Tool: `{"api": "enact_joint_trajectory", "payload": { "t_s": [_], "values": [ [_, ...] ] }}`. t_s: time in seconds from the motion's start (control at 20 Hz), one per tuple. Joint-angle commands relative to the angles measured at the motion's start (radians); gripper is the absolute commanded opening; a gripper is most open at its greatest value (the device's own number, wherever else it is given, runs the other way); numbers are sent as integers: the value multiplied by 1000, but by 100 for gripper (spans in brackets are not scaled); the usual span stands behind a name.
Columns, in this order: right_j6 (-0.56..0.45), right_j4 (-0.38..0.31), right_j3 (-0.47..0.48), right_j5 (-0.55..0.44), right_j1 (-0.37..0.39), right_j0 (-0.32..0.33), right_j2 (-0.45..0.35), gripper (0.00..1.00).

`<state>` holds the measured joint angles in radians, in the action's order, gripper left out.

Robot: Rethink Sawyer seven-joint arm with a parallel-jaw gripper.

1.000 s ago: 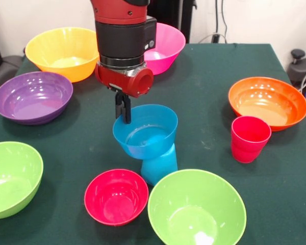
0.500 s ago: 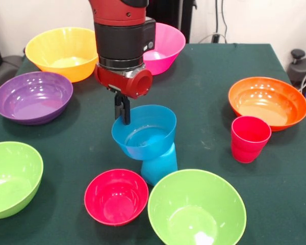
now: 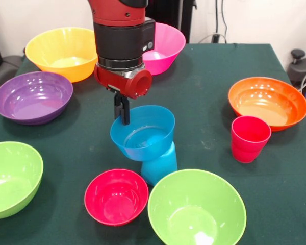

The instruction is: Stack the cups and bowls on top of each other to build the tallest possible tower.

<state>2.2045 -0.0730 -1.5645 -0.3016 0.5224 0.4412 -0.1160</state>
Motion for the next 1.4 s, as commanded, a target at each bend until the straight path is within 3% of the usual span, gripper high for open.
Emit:
{"api": "enact_joint_trajectory", "payload": {
  "t_s": [0.05, 1.4],
  "values": [
    [73, 11, 25, -68, -74, -34, -13, 0],
    [107, 60, -24, -41, -52, -69, 29, 0]
  ]
}}
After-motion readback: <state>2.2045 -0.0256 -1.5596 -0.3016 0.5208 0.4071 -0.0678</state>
